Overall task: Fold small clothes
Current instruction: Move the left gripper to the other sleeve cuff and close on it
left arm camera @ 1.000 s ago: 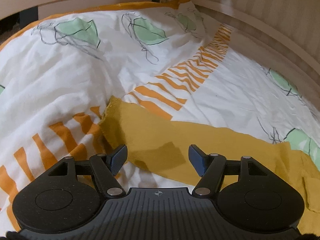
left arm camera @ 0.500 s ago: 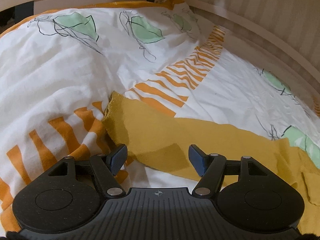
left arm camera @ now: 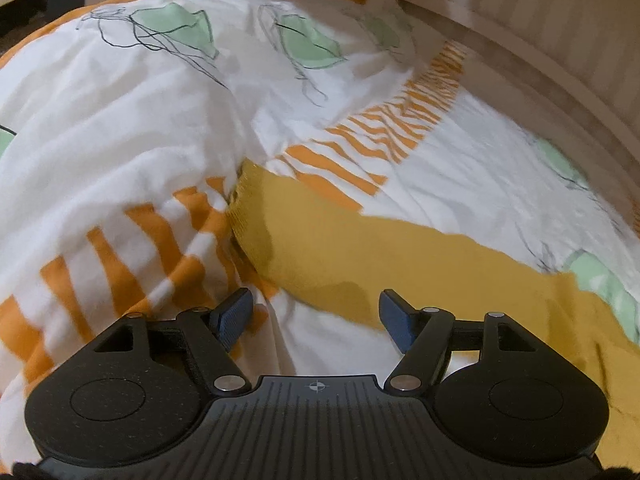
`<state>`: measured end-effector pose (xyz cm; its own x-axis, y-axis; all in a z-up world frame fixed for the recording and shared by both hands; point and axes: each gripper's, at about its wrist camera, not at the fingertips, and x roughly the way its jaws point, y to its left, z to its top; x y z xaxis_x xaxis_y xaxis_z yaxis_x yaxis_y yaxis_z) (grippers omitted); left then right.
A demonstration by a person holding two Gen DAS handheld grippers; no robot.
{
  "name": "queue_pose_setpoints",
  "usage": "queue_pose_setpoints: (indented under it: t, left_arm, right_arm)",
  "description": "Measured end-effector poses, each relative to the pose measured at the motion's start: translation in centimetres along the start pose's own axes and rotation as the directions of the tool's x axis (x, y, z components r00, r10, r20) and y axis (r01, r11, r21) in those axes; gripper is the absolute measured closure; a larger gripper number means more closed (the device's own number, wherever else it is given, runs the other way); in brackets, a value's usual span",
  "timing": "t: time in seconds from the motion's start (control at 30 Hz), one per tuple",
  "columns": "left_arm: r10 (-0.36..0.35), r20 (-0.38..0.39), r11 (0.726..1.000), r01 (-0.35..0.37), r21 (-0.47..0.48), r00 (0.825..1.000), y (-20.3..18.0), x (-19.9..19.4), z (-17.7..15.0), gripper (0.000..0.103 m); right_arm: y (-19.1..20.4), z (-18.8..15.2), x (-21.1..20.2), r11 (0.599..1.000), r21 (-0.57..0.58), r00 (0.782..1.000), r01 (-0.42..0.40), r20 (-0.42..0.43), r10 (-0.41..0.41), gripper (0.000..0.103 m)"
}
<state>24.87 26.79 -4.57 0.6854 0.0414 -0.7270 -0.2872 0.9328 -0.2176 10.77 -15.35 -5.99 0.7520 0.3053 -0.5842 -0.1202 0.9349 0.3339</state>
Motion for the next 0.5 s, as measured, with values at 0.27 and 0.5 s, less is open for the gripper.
queue_pose_setpoints:
  t: [0.27,0.5]
  left_arm:
    - [0.136,0.056,0.99,-0.134,-0.037,0.989,-1.3,4.0,1.6,0.037]
    - [0.106,0.097,0.991,-0.098,-0.088,0.99,-1.3,3.2,2.6,0.097]
  right_arm:
    - [-0.1,-0.2,0.3,1.0,0.0,1.0,-0.008,-0.017,0.008,0.001]
    - [-1.2,0.0,-0.5,1.0,-0.009,1.0,0.022,0.009,-0.022,0.001]
